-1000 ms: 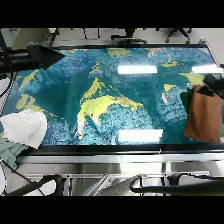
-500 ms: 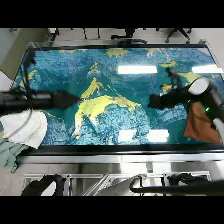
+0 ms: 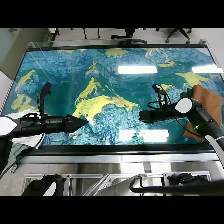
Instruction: Fold the shirts.
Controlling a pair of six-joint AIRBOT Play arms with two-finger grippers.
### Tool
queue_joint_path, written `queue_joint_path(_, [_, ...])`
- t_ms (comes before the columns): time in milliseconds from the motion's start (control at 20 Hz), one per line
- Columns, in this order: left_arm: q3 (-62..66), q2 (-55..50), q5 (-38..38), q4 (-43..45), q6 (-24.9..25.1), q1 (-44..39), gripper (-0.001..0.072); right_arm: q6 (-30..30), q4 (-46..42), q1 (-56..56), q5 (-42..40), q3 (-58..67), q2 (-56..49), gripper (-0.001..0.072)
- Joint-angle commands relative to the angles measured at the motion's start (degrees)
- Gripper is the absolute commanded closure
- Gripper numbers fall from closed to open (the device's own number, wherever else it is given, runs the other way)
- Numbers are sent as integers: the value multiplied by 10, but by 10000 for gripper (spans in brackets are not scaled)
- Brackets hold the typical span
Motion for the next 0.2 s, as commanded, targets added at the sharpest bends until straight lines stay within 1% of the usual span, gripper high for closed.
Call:
queue_joint_path(0, [-18,14,9,1,0,0,680,0,2,2,-4,-3,2,690])
queue_joint_path(150, [-18,13,9,1,-2,0,680,0,2,2,-4,-3,2,690])
